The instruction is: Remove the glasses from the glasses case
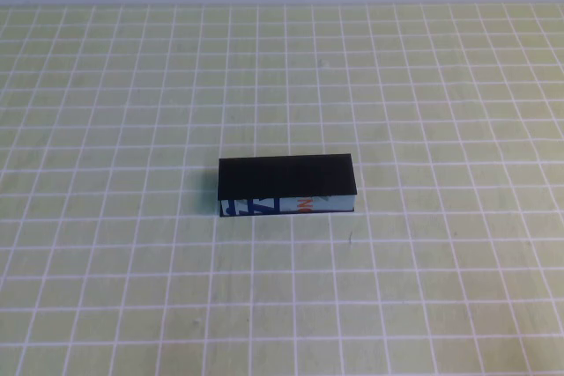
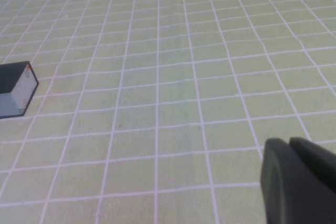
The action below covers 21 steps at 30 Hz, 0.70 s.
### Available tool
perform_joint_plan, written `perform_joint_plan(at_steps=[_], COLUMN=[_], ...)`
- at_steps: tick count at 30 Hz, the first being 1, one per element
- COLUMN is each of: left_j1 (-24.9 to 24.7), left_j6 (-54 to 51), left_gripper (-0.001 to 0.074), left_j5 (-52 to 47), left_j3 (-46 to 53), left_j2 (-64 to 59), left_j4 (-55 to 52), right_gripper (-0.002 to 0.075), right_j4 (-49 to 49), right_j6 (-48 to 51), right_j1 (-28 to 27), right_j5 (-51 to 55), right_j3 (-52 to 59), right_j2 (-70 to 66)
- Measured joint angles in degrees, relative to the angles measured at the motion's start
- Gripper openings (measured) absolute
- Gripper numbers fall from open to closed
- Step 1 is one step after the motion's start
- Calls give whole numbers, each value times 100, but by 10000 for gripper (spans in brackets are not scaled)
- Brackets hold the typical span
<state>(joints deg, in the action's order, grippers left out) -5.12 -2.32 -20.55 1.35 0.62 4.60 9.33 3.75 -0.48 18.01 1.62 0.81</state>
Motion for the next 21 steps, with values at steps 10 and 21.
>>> perform_joint_plan(at_steps=[10, 21], left_j1=[0, 0], left_j6=[0, 0], left_gripper=[-4, -4], left_j5=[0, 84], left_j3=[0, 0], left_j2=[0, 0], left_j4=[0, -24], right_gripper=[-18, -18], right_j4=[0, 0], right_j6=[0, 0], right_j1=[0, 0], right_j5=[0, 0], right_j3=[0, 0], right_j2=[0, 0])
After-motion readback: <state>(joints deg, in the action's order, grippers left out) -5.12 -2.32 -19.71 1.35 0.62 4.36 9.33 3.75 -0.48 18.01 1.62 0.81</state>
